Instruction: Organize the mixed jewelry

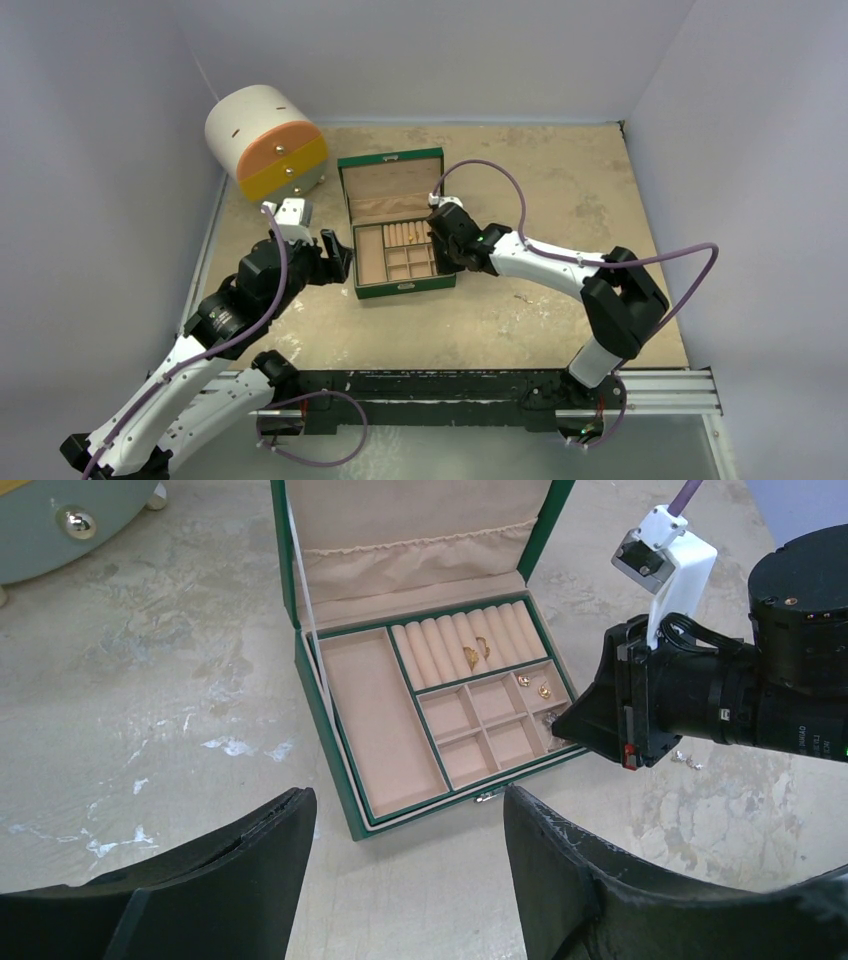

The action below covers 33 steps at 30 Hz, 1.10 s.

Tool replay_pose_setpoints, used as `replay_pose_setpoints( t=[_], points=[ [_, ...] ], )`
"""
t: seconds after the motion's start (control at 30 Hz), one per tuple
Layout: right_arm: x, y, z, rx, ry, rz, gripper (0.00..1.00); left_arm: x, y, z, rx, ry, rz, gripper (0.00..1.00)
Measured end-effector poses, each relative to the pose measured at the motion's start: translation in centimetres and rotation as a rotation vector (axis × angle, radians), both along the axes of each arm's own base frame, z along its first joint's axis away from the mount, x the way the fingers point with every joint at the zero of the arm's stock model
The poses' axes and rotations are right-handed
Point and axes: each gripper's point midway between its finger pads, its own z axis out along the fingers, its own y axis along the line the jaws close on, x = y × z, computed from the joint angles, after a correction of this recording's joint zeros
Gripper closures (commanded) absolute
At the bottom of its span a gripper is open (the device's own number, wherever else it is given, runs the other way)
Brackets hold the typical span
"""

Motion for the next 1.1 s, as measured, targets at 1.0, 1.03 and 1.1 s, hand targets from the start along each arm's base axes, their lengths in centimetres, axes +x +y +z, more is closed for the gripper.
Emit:
replay_pose_setpoints(
  t=[1.0,1.03,1.1],
  points=[
    [-2.5,-10.8,3.8,-0.081,-0.093,-0.346,0.66,0.2,-0.1,-0.4,0.010,0.013,-0.001,0.31],
    [-2.8,-11.6,3.4,-0.093,-0.082,-0.367,0.65,0.2,-0.2,-0.4,0.010,0.014,-0.001,0.31],
    [-3.2,-12.7,2.7,-0.108,-0.065,-0.400,0.65,0.2,-0.2,-0.4,0.010,0.014,-0.001,0.31]
  ],
)
